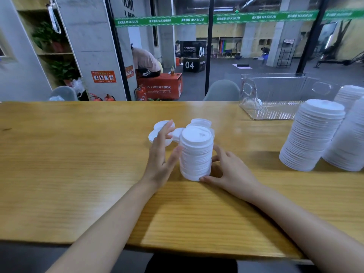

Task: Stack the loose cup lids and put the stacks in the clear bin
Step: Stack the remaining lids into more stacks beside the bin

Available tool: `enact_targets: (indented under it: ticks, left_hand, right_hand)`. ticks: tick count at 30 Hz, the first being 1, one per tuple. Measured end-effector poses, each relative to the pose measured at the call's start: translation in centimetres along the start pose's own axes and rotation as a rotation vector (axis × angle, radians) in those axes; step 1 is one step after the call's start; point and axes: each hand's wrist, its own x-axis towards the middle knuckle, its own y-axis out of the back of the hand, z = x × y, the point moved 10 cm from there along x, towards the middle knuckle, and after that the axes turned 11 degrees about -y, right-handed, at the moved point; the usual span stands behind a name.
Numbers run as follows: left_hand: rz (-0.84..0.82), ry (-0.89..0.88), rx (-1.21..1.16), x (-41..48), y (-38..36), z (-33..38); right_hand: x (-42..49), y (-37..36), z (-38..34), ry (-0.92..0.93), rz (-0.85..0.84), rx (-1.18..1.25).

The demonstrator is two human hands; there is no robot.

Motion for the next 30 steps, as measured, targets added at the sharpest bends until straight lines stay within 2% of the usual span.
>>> enact_targets:
  ticks: [3,7,13,15,18,21,27,30]
  left_hand:
    - [0.118,-0.102,0.070,0.4,1.3,0.8]
    - [0.180,-0.190,0.189,1.2,2.1,1.4]
    - [0.196,-0.151,0.188,1.2,2.4,0.2]
    - [0.200,-0.137,0.187,1.2,2.5,0.1]
    - [0.211,-0.139,0.195,1.2,2.7,0.3]
    - [0.180,-0.177,0.246,1.9,2.9,0.6]
    - [-0.015,-0.372,0.343,3.4,2.2,-0.5]
    - [-0.056,-0.421,0.329,3.2,1.6,-1.0]
  right_hand:
    - [1.3,-0.7,-0.9,0.022,-0.032,-0.024]
    - [3.9,-1.5,-1.9,0.046,-0.056,-0.010]
    - [5.5,-2.3,-2.0,0.121,-0.055,0.039]
    - [5.6,-1.6,-1.3,0.130,-0.030,0.025]
    - [5.8,1.0,0.4,0.097,0.104,0.020]
    - [6.5,2.3,0.9,0.081,0.158,-0.076]
    - [9.5,0.7,0.8,0.170,0.061,-0.365]
    - [10.5,0.6,0.4,0.256,0.148,-0.380]
